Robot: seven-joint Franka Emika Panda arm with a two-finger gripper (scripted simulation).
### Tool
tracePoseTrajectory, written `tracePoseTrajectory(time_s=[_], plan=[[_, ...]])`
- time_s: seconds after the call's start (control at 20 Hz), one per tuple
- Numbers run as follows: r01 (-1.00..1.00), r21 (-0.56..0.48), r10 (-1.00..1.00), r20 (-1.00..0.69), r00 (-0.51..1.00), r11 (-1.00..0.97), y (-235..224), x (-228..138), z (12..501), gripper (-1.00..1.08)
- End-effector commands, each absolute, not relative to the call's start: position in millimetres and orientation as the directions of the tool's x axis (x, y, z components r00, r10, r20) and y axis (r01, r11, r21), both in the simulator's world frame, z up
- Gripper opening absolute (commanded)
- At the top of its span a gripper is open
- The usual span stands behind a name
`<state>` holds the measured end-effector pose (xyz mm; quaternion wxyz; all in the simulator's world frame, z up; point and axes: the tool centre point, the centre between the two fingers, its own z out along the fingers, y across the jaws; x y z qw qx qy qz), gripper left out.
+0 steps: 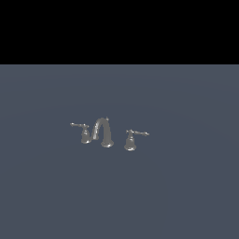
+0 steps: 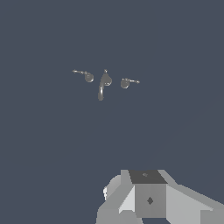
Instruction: Turn on the faucet by rotating a designated handle.
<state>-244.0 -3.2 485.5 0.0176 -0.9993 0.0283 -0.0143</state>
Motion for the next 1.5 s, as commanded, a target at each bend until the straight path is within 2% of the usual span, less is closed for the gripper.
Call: tracePoseTrajectory(time_s=[0.0, 0.65, 1.45], plan=[[-0.056, -0.036, -0.057, 0.028, 0.998, -0.998, -3.2, -244.0, 485.5, -1.00], [-0.167, -0.036, -0.168, 0.024, 0.985, -0.985, 5.0, -228.8, 459.5, -1.00], [-0.532, -0.034, -0.533, 0.012, 0.846, -0.846, 20.1, -169.4, 367.1, -1.00]])
